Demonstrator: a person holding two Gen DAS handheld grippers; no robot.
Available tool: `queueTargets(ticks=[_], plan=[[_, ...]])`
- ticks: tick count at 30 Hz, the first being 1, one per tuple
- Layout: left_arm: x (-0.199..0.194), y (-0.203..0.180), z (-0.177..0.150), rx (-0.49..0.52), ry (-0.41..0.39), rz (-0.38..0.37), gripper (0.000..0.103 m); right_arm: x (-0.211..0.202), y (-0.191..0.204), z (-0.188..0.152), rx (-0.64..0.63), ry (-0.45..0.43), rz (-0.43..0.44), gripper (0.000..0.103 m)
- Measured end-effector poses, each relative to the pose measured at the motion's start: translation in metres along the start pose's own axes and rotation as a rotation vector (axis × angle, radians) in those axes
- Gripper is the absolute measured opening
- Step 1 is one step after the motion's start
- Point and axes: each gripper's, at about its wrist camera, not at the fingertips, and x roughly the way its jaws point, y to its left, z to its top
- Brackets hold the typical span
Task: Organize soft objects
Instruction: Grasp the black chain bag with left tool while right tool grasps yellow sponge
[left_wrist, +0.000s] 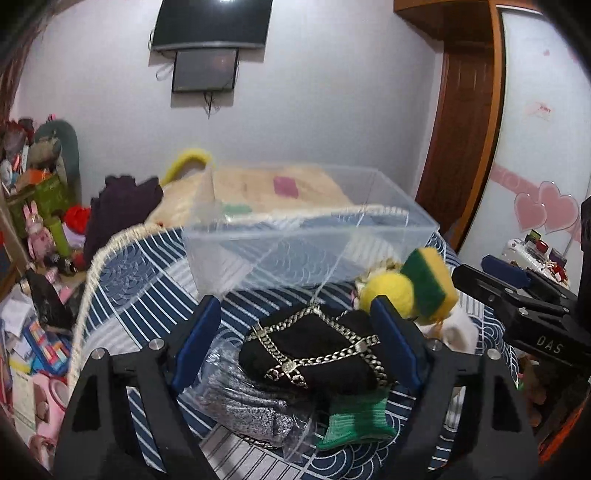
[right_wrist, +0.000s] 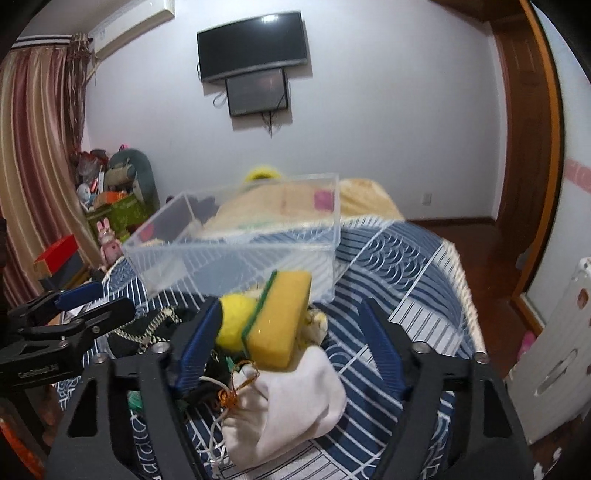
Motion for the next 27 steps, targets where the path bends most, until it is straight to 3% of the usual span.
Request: queueTargets(ticks=[5, 9, 11, 14, 19, 25, 27], plan=[[0.024, 0.008, -0.01, -0.045, 0.071, -0.036, 0.082, 0.011, -0.002, -0.004, 0.014, 0.05, 0.028, 0.058], [0.038, 0.006, -0.018, -0.053, 0.123, -0.072, 0.082, 0.018, -0.002, -0.006, 0.013, 0.085, 0.029, 0.043], [0.041, 0.002, -0.022, -0.03, 0.129, -0.058, 0.082, 0.021, -0.003, -0.009, 0.017, 0.102, 0.038, 0.034], [0.042, -0.003, -0.026, -0.014, 0.126, -0.05, 0.079, 0.022, -0.004, -0.008, 0.021, 0.102, 0.04, 0.031], [0.041, -0.001, -0.028, -0.018, 0.124, -0.057, 0.051, 0.013, -0.005, -0.005, 0.014, 0.061, 0.005, 0.029], [0.037, 0.008, -0.028, -0.047, 0.128, -0.081, 0.029, 0.003, -0.005, 0.001, 0.018, 0.019, 0.003, 0.028], [0.03, 0.012, -0.026, -0.06, 0.112, -0.084, 0.027, -0.001, -0.004, 0.003, 0.013, 0.004, 0.008, 0.028]])
